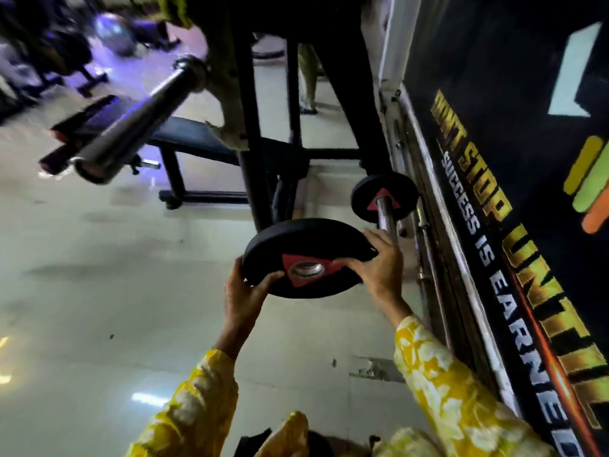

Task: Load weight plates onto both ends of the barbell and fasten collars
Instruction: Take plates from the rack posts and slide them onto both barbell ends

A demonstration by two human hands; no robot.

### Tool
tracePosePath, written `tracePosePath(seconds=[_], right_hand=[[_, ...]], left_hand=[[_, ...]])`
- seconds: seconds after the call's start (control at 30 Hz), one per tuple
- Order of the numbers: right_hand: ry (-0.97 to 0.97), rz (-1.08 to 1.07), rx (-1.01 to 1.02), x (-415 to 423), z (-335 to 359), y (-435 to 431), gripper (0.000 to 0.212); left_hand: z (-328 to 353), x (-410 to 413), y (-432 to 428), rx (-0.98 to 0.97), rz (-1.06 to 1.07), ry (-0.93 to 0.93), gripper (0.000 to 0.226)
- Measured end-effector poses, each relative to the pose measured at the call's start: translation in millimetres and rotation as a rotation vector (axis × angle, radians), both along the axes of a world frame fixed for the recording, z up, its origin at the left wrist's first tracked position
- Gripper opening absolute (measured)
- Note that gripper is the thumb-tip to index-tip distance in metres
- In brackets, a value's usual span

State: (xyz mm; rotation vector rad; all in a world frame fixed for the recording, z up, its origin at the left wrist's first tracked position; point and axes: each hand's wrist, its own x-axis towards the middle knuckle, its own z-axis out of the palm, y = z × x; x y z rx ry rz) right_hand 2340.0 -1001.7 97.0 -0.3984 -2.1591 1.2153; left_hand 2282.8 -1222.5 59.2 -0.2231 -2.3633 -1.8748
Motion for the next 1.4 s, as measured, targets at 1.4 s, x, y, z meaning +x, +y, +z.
tracePosePath(seconds=[1.4], right_hand=[[0.288,-0.133,0.151,-144.5,154.8,-274.0,0.049]], left_hand=[[171.8,-179.5,-259.5,-0.096,-0.01,0.372,0.056]])
